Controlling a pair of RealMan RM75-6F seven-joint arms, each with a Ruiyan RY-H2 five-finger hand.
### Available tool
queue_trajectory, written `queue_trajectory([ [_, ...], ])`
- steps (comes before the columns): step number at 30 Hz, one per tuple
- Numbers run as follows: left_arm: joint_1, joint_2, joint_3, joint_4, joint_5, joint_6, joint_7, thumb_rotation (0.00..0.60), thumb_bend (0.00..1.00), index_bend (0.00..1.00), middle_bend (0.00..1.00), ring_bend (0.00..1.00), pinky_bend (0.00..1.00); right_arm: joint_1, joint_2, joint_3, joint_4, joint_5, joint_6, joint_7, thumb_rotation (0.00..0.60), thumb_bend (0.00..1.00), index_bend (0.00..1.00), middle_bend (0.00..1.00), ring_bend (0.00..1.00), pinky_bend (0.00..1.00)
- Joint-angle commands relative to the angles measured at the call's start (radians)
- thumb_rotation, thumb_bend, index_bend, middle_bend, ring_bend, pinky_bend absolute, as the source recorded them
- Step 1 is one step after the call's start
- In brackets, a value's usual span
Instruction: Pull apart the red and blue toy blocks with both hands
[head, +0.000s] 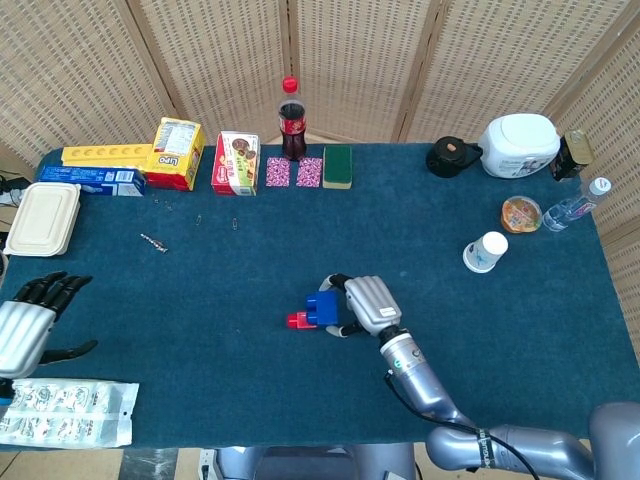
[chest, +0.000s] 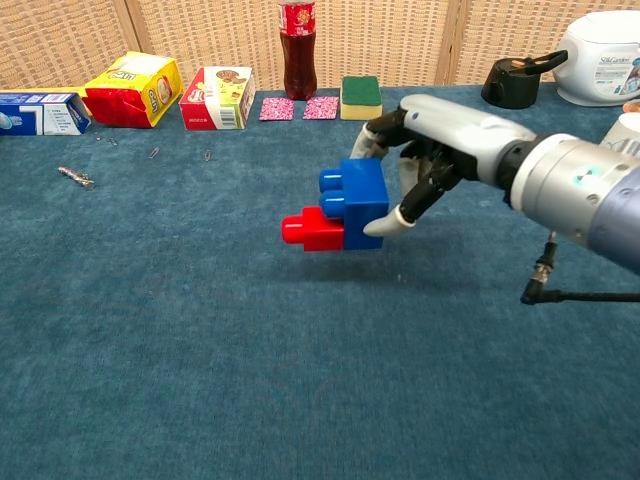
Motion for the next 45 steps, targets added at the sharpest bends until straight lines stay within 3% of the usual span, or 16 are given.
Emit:
queue_trajectory([
  [1,-0.047,-0.004,0.001,-0.068,0.036,-0.050,0.061,0.457,0.18,0.20,0.29,0.28,0.34,-0.011,0.022,0.004,-0.022,0.004,0.012,0.002,0.600,0.21,0.50,0.55,0.64,0.52],
  [4,-0.085,-0.013,-0.005,-0.137,0.029,-0.108,0.104,0.459,0.19,0.23,0.35,0.36,0.37,-0.018,0.043,0.006,-0.040,0.009,0.024,0.001,0.599,0.21,0.50,0.55,0.64,0.52],
  [11,-0.183,-0.015,-0.020,-0.284,-0.057,-0.307,0.208,0.456,0.19,0.28,0.40,0.45,0.48,-0.039,0.083,0.000,-0.080,0.004,0.044,0.012,0.600,0.21,0.50,0.55,0.64,0.52],
  [19,-0.326,-0.117,-0.121,-0.384,-0.292,-0.461,0.425,0.452,0.19,0.30,0.40,0.46,0.51,-0.066,0.130,-0.018,-0.124,-0.027,0.063,0.040,0.598,0.21,0.50,0.55,0.64,0.52],
  [25,-0.400,-0.188,-0.161,-0.411,-0.445,-0.493,0.513,0.452,0.23,0.41,0.41,0.47,0.52,-0.073,0.138,-0.023,-0.128,-0.032,0.067,0.049,0.600,0.21,0.50,0.55,0.64,0.52],
  [31,-0.482,-0.251,-0.183,-0.420,-0.580,-0.483,0.617,0.451,0.27,0.43,0.48,0.56,0.58,-0.078,0.141,-0.025,-0.131,-0.032,0.072,0.055,0.600,0.21,0.50,0.55,0.65,0.52],
  [38,-0.552,-0.354,-0.179,-0.393,-0.654,-0.441,0.696,0.452,0.27,0.43,0.48,0.56,0.58,-0.083,0.148,-0.025,-0.134,-0.036,0.076,0.064,0.600,0.21,0.50,0.55,0.65,0.52],
  [45,-0.586,-0.455,-0.156,-0.325,-0.646,-0.384,0.733,0.450,0.27,0.43,0.48,0.56,0.58,-0.087,0.156,-0.026,-0.131,-0.039,0.070,0.085,0.600,0.21,0.50,0.55,0.65,0.52],
])
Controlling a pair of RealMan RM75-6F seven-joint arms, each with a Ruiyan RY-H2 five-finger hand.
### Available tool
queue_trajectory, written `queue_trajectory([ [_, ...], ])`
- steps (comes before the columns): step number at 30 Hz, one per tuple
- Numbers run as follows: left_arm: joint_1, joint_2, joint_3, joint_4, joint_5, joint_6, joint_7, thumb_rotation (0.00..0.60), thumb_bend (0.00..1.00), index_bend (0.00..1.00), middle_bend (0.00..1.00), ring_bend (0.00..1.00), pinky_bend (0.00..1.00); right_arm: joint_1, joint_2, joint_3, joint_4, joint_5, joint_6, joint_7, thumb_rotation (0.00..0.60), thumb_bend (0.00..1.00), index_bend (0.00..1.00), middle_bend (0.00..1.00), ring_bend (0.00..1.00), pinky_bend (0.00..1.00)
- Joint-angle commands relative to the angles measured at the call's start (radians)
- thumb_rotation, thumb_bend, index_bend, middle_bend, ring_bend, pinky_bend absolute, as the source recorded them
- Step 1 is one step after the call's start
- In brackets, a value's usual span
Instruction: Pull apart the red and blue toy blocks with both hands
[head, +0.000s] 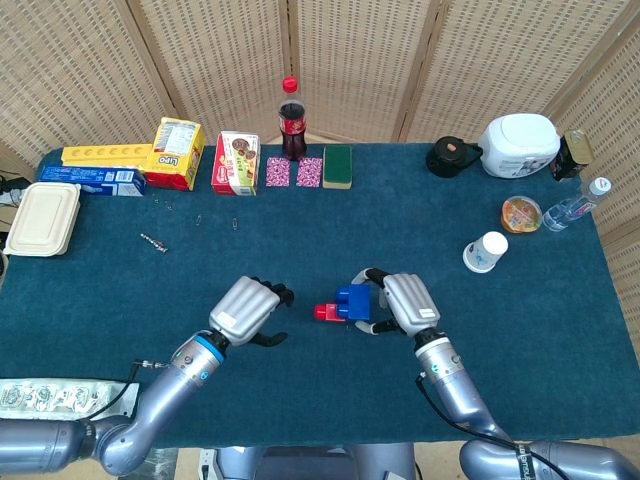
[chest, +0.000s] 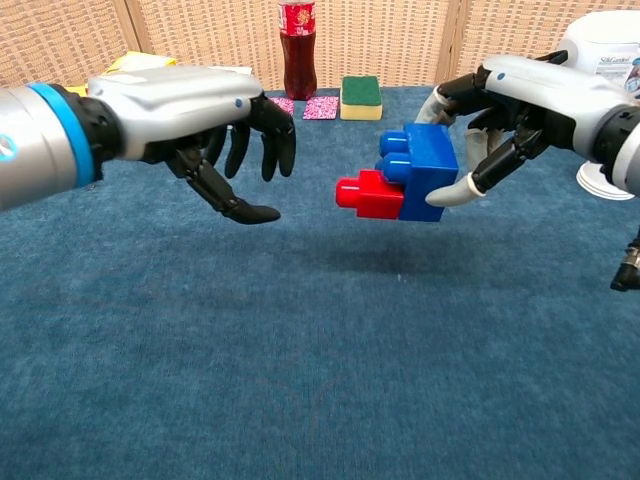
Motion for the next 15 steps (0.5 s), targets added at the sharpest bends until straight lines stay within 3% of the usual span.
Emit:
queue_trajectory([
  [1,-0.016,-0.039,0.014,0.032,0.005,0.028,0.013,0.452,0.27,0.43,0.48,0.56,0.58,-0.001,0.002,-0.001,0.001,-0.003,-0.003,0.006,0.600,0.21,0.50,0.55,0.65,0.52],
  [15,-0.051,-0.141,0.013,0.130,0.008,0.046,-0.047,0.453,0.27,0.43,0.48,0.56,0.58,-0.006,0.015,-0.006,-0.008,-0.014,-0.010,0.022,0.600,0.21,0.50,0.55,0.65,0.52],
])
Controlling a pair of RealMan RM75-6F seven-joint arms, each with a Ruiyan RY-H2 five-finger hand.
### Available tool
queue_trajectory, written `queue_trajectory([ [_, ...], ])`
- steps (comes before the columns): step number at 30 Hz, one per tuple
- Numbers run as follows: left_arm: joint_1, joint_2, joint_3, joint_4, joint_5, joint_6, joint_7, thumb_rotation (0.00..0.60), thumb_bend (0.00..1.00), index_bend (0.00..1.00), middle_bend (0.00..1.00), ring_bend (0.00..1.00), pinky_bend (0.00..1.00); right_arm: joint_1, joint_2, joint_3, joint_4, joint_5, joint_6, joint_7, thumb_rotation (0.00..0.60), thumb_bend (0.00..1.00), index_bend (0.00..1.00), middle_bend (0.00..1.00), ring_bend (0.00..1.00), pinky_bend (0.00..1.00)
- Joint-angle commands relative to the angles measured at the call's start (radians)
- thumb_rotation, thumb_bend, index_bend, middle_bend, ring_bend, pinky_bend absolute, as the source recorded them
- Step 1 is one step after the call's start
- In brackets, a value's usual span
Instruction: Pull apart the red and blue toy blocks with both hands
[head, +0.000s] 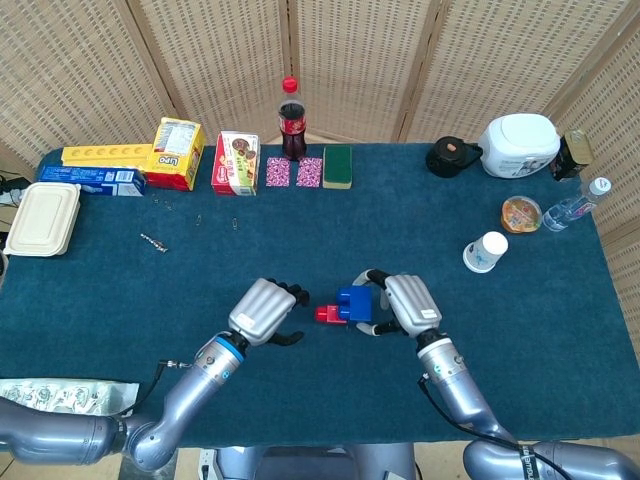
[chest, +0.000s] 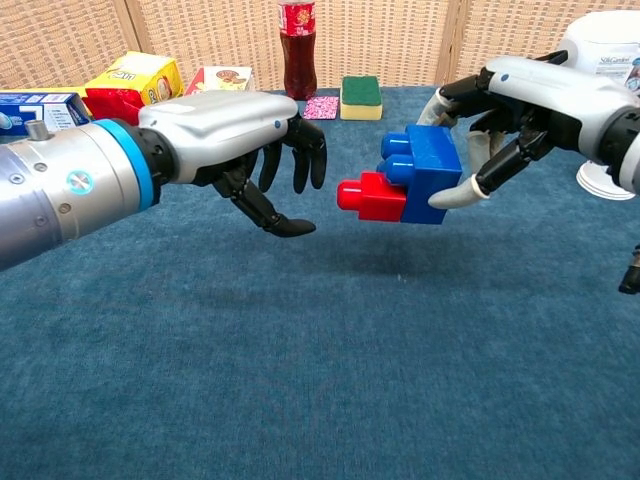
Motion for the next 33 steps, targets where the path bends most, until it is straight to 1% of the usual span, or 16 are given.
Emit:
queue_trajectory([
  [1,-0.007,-0.013,-0.003,0.011,0.005,0.005,-0.008,0.456,0.27,0.43,0.48,0.56,0.58,0.000,0.001,0.000,-0.003,-0.001,0.000,0.000,0.600,0.21,0.50,0.55,0.65,0.52],
  [5,-0.017,-0.034,-0.016,0.022,0.004,0.002,-0.040,0.457,0.27,0.43,0.48,0.56,0.58,-0.001,0.003,-0.001,-0.008,-0.002,0.001,-0.002,0.600,0.21,0.50,0.55,0.65,0.52],
  [18,-0.055,-0.103,-0.028,0.079,0.017,0.008,-0.065,0.459,0.27,0.43,0.48,0.56,0.57,-0.003,0.009,-0.001,-0.026,-0.001,0.005,-0.006,0.600,0.21,0.50,0.55,0.65,0.53],
  [26,-0.059,-0.132,-0.021,0.102,0.038,0.036,-0.052,0.458,0.35,0.55,0.48,0.56,0.57,-0.005,0.016,-0.002,-0.025,0.001,0.004,-0.003,0.600,0.21,0.50,0.55,0.65,0.53],
  [33,-0.060,-0.129,-0.020,0.109,0.027,0.035,-0.055,0.458,0.35,0.56,0.48,0.56,0.57,-0.006,0.019,-0.002,-0.021,0.004,0.002,0.000,0.600,0.21,0.50,0.55,0.65,0.53],
])
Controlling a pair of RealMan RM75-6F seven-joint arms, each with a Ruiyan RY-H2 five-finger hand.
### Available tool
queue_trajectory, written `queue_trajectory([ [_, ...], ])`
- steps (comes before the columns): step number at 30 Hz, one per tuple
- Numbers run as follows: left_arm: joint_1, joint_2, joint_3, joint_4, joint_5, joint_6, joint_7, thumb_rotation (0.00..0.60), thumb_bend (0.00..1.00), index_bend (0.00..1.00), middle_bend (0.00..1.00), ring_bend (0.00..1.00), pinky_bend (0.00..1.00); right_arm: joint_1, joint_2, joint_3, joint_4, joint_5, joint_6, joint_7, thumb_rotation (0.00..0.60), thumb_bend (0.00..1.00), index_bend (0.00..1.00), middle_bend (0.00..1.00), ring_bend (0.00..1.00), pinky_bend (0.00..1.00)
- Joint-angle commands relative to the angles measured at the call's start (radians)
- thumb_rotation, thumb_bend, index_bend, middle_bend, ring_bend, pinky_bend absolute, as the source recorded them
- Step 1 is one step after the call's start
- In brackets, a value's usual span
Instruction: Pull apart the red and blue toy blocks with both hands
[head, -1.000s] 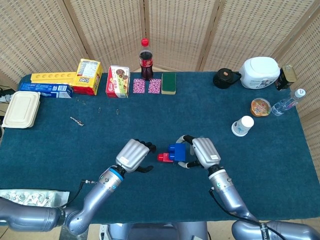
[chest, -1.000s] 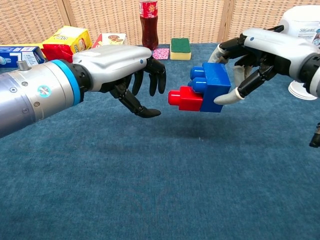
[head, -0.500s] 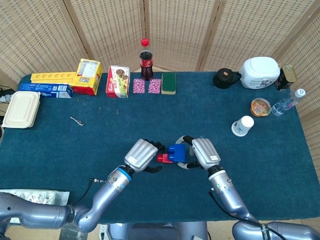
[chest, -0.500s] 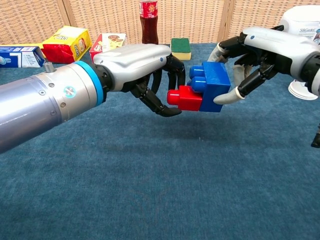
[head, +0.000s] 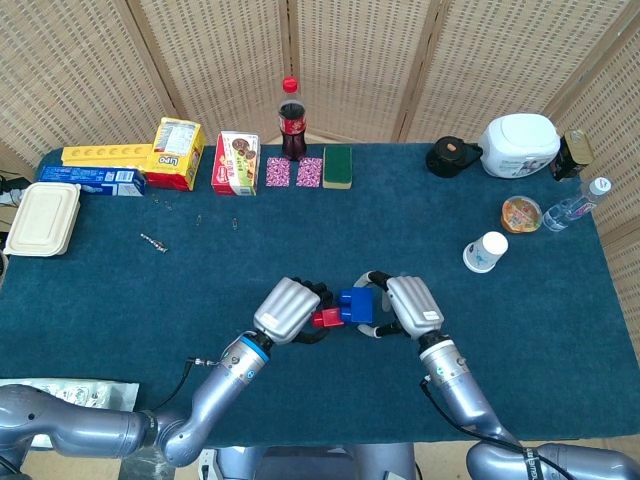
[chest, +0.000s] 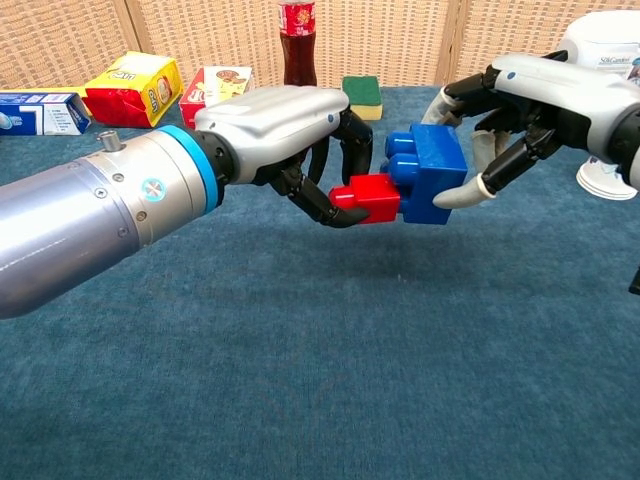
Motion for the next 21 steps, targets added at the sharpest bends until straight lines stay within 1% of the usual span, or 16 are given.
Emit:
queue_trajectory([
  [1,0.001,0.001,0.000,0.001,-0.004,-0.002,-0.006,0.458,0.35,0.56,0.48,0.56,0.57,0.000,0.001,0.001,0.002,0.001,0.001,0.000,0.600,0.21,0.50,0.55,0.65,0.53],
  [3,0.002,0.011,0.002,-0.004,-0.005,-0.005,-0.009,0.466,0.36,0.56,0.48,0.56,0.57,-0.001,0.003,0.002,0.005,0.005,0.002,-0.002,0.596,0.21,0.50,0.55,0.65,0.53],
  [6,0.010,0.042,0.012,-0.028,-0.001,-0.010,-0.017,0.460,0.36,0.56,0.48,0.56,0.57,-0.001,0.008,0.005,0.011,0.016,-0.001,-0.002,0.596,0.21,0.50,0.55,0.65,0.53],
  [10,0.040,0.123,0.055,-0.065,0.047,0.000,-0.032,0.464,0.36,0.57,0.48,0.56,0.57,-0.001,0.008,0.007,0.032,0.026,-0.010,0.010,0.600,0.21,0.50,0.55,0.65,0.53],
  [12,0.057,0.167,0.076,-0.080,0.070,-0.001,-0.057,0.458,0.36,0.56,0.48,0.56,0.57,0.001,0.004,0.006,0.043,0.030,-0.016,0.013,0.600,0.21,0.50,0.55,0.65,0.53],
  [15,0.087,0.229,0.101,-0.092,0.096,0.004,-0.104,0.466,0.36,0.56,0.48,0.56,0.57,0.003,-0.004,0.001,0.060,0.032,-0.023,0.013,0.600,0.21,0.50,0.55,0.65,0.53],
  [18,0.128,0.302,0.135,-0.090,0.146,0.021,-0.167,0.460,0.36,0.56,0.48,0.56,0.56,0.005,-0.019,-0.008,0.084,0.033,-0.031,0.012,0.599,0.21,0.50,0.55,0.65,0.53],
  [21,0.157,0.338,0.162,-0.059,0.183,0.034,-0.214,0.459,0.36,0.56,0.48,0.56,0.55,0.004,-0.031,-0.018,0.107,0.034,-0.036,0.006,0.600,0.21,0.50,0.55,0.65,0.52],
])
